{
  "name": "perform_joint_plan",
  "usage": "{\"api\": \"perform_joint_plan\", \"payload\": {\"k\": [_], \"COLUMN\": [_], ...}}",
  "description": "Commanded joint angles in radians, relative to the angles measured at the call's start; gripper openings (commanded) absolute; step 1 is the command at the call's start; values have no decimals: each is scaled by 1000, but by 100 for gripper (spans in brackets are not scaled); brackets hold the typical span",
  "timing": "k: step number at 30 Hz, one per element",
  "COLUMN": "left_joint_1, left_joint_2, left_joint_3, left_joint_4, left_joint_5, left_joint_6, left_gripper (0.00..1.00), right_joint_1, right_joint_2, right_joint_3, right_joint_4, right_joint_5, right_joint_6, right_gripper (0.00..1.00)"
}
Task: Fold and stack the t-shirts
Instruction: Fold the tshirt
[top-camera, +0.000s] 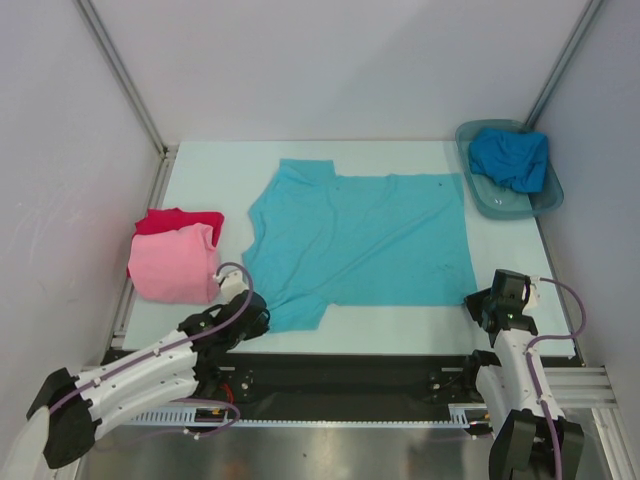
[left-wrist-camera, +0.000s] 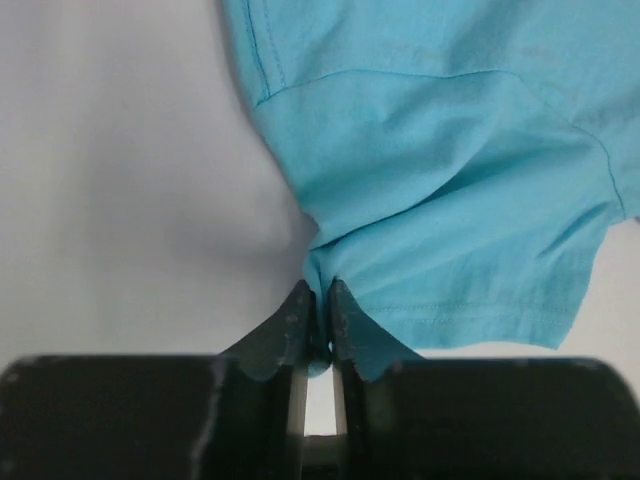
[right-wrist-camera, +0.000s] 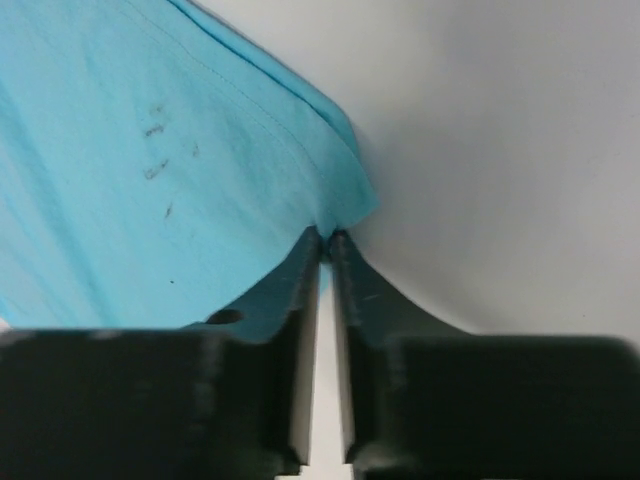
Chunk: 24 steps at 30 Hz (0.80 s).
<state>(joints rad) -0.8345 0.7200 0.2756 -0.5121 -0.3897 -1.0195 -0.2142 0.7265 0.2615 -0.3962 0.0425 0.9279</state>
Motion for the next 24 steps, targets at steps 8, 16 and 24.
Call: {"api": "perform_joint_plan", "payload": {"k": [8,16,24], "left_joint_1": [-5,-5,-5], "left_joint_2": [-16,-138,-127], "left_joint_3": [10,45,189], "left_joint_4": [6,-120,-187], "left_joint_5": [-11,-66,-135], "left_joint_6": [-25,-93,-65], "left_gripper": [0,0,0], "right_joint_1": [-10,-11,-13], "right_joint_2": [-22,-38,1], "right_joint_3": [-8,-2,48], "right_joint_4": [31,56,88], "right_joint_5": [-9,-9,-20], "right_joint_6": [-1,11,31], "right_gripper": [0,0,0]}}
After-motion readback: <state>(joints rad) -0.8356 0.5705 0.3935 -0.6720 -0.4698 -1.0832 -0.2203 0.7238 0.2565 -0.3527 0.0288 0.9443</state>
